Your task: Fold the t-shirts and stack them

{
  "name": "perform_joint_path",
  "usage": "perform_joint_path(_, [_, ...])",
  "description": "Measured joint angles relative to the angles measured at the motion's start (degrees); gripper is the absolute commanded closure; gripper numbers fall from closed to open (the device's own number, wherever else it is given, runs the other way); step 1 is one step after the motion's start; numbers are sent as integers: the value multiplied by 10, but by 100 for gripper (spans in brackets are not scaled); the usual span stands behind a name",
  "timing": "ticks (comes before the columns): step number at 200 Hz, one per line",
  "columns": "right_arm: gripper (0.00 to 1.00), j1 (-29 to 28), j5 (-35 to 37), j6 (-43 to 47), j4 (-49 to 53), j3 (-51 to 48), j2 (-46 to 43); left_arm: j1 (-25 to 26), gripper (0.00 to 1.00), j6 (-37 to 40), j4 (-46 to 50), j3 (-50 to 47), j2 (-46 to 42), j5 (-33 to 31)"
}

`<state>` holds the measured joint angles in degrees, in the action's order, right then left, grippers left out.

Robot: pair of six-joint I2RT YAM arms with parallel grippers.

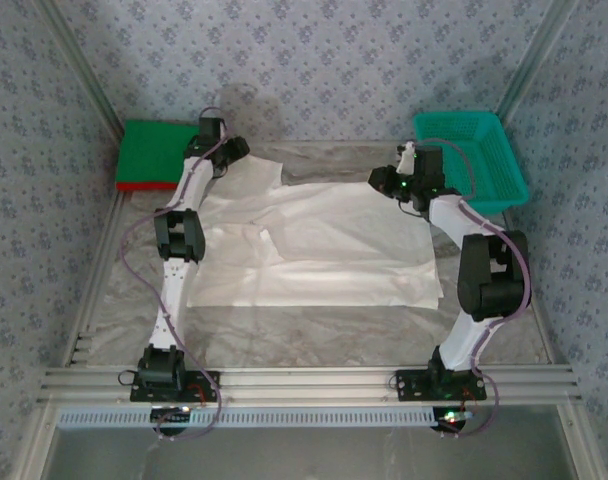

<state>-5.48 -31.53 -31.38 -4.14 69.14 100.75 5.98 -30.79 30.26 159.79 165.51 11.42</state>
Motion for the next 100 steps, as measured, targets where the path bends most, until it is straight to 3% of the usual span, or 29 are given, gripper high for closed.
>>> perform_joint_path(12, [86, 3, 0, -3, 0, 0, 0, 0, 62, 0, 0, 0, 0, 4])
perform_joint_path(33, [86, 9, 0, -8, 0, 0, 3, 1, 89, 10, 7, 0, 0, 10])
perform_joint_path(57, [86, 14, 5, -7, 8, 5, 12, 1, 93, 21, 20, 0, 0, 10])
perform_joint_path(68, [86, 14, 11, -5, 25, 18, 20, 0, 100, 27, 25, 0, 0, 10])
perform_joint_path(100, [84, 15, 55, 18, 108, 97, 64, -10, 100, 50, 32, -3, 0, 7])
